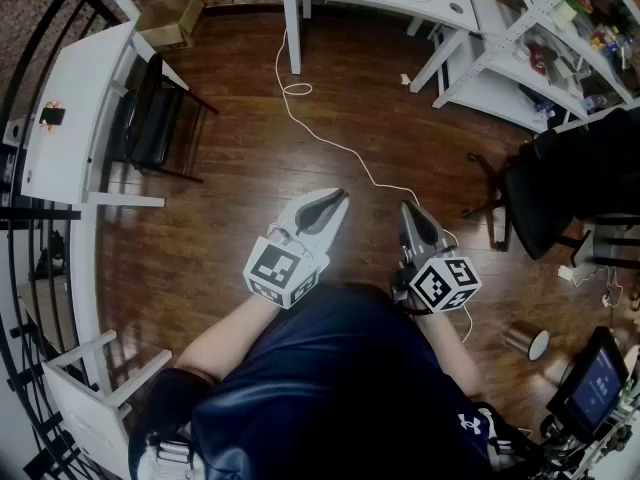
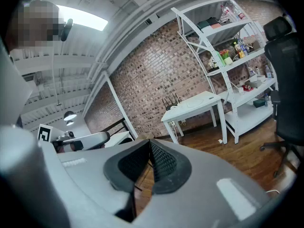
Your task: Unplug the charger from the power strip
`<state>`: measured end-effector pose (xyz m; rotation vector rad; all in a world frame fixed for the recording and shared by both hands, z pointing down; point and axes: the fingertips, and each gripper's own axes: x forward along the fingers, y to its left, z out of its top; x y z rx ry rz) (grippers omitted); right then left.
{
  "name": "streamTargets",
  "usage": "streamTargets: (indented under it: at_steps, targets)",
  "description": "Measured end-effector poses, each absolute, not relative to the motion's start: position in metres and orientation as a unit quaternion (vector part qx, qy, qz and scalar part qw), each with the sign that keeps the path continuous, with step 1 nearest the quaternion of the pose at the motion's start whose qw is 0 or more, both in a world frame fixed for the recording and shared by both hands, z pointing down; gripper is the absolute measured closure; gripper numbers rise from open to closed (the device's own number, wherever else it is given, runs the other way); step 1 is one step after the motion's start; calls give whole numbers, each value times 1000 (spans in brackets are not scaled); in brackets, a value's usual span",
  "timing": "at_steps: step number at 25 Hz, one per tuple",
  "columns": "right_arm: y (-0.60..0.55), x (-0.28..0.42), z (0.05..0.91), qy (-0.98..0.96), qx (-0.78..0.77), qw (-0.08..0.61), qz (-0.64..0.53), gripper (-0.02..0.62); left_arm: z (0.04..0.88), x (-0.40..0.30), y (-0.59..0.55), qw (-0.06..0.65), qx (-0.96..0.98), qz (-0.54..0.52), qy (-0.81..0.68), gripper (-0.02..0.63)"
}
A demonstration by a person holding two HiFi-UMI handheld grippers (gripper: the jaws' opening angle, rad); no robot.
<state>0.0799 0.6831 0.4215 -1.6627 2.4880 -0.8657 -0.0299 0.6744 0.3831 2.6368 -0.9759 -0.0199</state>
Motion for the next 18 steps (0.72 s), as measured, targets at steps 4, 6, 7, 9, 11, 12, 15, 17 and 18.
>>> streamTargets:
  at_steps: [4, 6, 7, 9, 11, 12, 15, 17, 18]
  targets:
    - [633, 48, 426, 806, -522, 3, -279, 584, 381, -55, 624, 159, 925, -12, -344, 577]
    - [610, 45, 426, 808, -520, -1, -275, 584, 381, -62, 602, 166, 921, -20, -353, 578]
    - [597, 45, 425, 809, -520, 0, -273, 584, 382, -62, 590, 168, 919, -22, -357, 578]
    - [568, 44, 427, 812, -516, 2, -273, 584, 386, -62, 564, 172, 916, -21, -362, 578]
    - [540, 43, 433, 818, -506, -2, -273, 584, 393, -60, 536, 175, 913, -15, -369, 578]
    - [525, 43, 437, 822, -501, -4, -272, 584, 397, -59, 520, 176, 911, -11, -374, 577]
    - [469, 51, 448, 829, -487, 4, -274, 584, 410, -47, 467, 177, 905, 2, -387, 577]
    - [424, 60, 454, 837, -474, 9, -272, 584, 416, -35, 426, 173, 902, 11, -394, 577]
    - [397, 65, 456, 843, -465, 9, -270, 584, 419, -28, 402, 170, 900, 15, -401, 577]
